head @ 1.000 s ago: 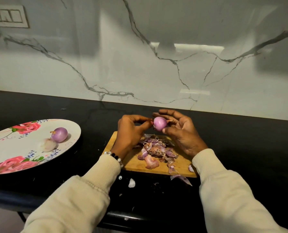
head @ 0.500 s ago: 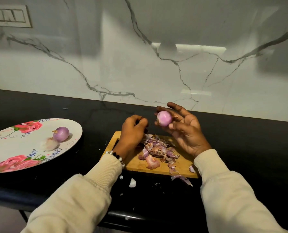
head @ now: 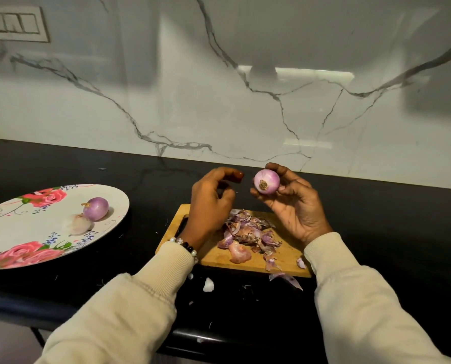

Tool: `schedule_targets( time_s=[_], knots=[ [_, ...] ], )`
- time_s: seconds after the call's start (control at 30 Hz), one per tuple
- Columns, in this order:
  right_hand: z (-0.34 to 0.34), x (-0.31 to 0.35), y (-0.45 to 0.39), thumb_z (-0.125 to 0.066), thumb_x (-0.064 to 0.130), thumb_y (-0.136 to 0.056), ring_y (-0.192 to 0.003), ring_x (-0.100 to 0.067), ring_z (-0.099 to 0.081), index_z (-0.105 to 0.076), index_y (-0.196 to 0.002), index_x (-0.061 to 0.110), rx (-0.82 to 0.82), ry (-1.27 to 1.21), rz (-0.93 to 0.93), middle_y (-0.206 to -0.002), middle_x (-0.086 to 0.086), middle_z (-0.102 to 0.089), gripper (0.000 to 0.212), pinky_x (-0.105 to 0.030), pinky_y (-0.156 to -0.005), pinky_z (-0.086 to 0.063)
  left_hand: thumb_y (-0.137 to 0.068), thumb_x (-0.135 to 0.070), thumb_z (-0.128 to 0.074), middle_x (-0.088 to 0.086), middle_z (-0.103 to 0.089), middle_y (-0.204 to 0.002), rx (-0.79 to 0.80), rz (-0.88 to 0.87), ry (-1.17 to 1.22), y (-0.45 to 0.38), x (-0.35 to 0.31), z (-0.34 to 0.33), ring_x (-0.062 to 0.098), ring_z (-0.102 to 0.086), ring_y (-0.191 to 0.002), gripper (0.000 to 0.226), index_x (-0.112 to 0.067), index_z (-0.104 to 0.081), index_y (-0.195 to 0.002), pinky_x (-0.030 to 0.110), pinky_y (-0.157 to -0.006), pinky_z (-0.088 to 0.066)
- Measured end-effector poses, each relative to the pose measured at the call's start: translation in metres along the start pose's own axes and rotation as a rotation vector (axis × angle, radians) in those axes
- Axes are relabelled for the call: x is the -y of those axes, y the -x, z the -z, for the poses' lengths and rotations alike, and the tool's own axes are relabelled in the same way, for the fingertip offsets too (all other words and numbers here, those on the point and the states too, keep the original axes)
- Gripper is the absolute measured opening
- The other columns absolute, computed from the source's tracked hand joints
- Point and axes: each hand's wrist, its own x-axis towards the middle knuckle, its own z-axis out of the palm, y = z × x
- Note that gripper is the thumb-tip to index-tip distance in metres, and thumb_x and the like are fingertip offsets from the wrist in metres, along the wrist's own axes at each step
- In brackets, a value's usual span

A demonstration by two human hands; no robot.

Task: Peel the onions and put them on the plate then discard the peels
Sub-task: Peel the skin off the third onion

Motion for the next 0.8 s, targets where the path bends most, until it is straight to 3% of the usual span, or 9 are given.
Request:
schedule_targets(
  time_s=[0.13,0.2,0.3,0.37,0.47,0.57,0.8],
  knots=[
    [0.002,-0.002,0.000,-0.031,-0.018,-0.080,-0.093,-0.026,-0.069,-0.066,-0.099,-0.002,0.012,0.036,-0.011,-0.099,-0.011,-0.070,0.043,-0.042,-0.073,-0.061,-0.094,0.007,-0.046,0.000,-0.071,-0.084,-0.025,-0.011,0.112,-0.002,-0.002,0.002,0.006,-0.063,-0.062,0.030,-0.011,-0.069,-0.098,0.021,-0.058,-0.053],
    [0.002,-0.003,0.000,-0.041,-0.015,-0.076,-0.096,-0.028,-0.068,-0.063,-0.104,-0.003,0.039,0.058,-0.029,-0.102,-0.013,-0.069,0.038,-0.042,-0.076,-0.061,-0.094,-0.005,-0.058,0.000,-0.071,-0.088,-0.006,-0.083,0.097,-0.001,-0.002,0.000,0.008,-0.066,-0.068,0.016,-0.010,-0.068,-0.106,0.024,-0.062,-0.056],
    [0.002,-0.004,0.000,-0.050,-0.009,-0.071,-0.100,-0.030,-0.067,-0.064,-0.107,0.000,0.054,0.107,-0.047,-0.109,-0.016,-0.066,0.040,-0.039,-0.080,-0.061,-0.081,-0.019,-0.077,0.000,-0.073,-0.092,0.010,-0.212,-0.026,0.000,0.000,-0.001,0.007,-0.067,-0.080,0.028,-0.009,-0.071,-0.106,0.021,-0.073,-0.056],
    [0.001,-0.004,0.001,-0.052,-0.013,-0.078,-0.099,-0.029,-0.068,-0.065,-0.109,0.002,0.043,0.151,-0.036,-0.107,-0.014,-0.069,0.036,-0.036,-0.077,-0.061,-0.077,-0.024,-0.078,0.003,-0.073,-0.092,-0.007,-0.304,-0.116,0.001,0.002,-0.001,0.007,-0.066,-0.077,0.033,-0.007,-0.073,-0.105,0.019,-0.070,-0.054],
    [0.000,-0.006,0.001,-0.045,-0.016,-0.088,-0.101,-0.029,-0.070,-0.064,-0.112,0.003,0.026,0.204,-0.025,-0.104,-0.011,-0.073,0.035,-0.035,-0.079,-0.061,-0.080,-0.021,-0.075,0.006,-0.073,-0.086,-0.044,-0.397,-0.243,0.003,0.007,-0.001,0.012,-0.066,-0.070,0.026,-0.005,-0.075,-0.101,0.026,-0.063,-0.055],
    [0.000,-0.008,0.001,-0.048,-0.016,-0.090,-0.105,-0.032,-0.069,-0.064,-0.114,0.002,0.000,0.257,-0.017,-0.109,-0.014,-0.071,0.033,-0.039,-0.083,-0.061,-0.082,-0.015,-0.072,0.007,-0.072,-0.079,-0.059,-0.417,-0.312,0.005,0.007,-0.001,0.015,-0.066,-0.066,0.018,-0.004,-0.076,-0.095,0.030,-0.059,-0.056],
    [0.001,-0.014,0.000,-0.056,-0.013,-0.089,-0.106,-0.031,-0.068,-0.066,-0.116,0.002,-0.065,0.474,0.022,-0.117,-0.018,-0.066,0.032,-0.036,-0.080,-0.060,-0.087,-0.021,-0.066,0.005,-0.072,-0.075,0.024,-0.342,-0.392,0.006,0.007,0.000,0.016,-0.064,-0.064,0.019,-0.008,-0.076,-0.095,0.037,-0.057,-0.055]
  ],
)
